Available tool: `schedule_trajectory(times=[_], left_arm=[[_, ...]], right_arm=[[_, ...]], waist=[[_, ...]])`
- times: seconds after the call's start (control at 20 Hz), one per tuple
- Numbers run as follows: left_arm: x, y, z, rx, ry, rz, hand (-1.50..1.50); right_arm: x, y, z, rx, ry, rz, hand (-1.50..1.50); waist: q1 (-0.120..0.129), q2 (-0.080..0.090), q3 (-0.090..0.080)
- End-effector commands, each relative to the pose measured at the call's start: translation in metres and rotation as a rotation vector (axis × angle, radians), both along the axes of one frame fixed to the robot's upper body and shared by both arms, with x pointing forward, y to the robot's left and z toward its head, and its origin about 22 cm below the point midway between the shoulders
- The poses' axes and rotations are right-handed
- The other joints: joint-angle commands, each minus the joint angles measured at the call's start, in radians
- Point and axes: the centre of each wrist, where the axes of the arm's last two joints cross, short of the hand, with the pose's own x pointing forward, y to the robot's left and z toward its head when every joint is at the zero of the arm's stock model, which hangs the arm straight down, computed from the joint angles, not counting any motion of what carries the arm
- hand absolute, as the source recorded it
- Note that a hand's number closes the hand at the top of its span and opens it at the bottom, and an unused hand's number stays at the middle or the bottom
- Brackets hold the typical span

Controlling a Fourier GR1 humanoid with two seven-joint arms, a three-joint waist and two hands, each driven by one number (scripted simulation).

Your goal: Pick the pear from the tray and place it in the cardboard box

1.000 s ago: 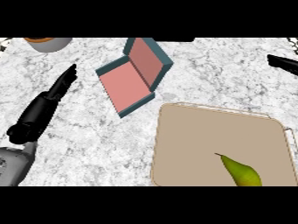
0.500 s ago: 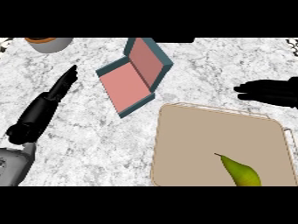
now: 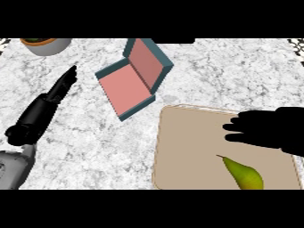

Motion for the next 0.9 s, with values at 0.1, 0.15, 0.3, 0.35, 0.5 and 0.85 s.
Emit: schedule_trajectory(times=[0.1,0.15,0.3,0.35,0.5,0.85], left_arm=[[-0.003,0.002,-0.009,-0.012,-0.006,0.005,0.00],[0.002,0.004,-0.006,0.011,-0.003,-0.010,0.00],[0.009,-0.003,0.005,-0.009,0.008,0.008,0.00],[-0.011,0.010,0.012,0.011,-0.004,-0.013,0.00],[-0.001,0.019,0.006,-0.012,0.008,-0.014,0.00],[0.006,-0.024,0.006,-0.019,-0.010,-0.004,0.00]], right_arm=[[-0.018,0.011,-0.018,-0.084,0.039,-0.009,-1.50],[-0.016,0.023,-0.001,-0.103,0.044,0.000,-1.50],[-0.039,0.031,-0.015,-0.130,0.059,0.017,-1.50],[-0.029,0.015,-0.037,-0.119,0.071,-0.029,-1.50],[-0.037,0.018,-0.034,-0.149,0.015,-0.028,-1.50],[-0.031,0.025,-0.053,-0.154,-0.004,-0.037,-1.50]], waist=[[-0.002,0.001,0.001],[-0.001,0.001,0.000],[-0.007,0.000,0.000],[0.004,0.000,0.001],[0.001,0.001,0.001],[0.002,0.002,0.001]])
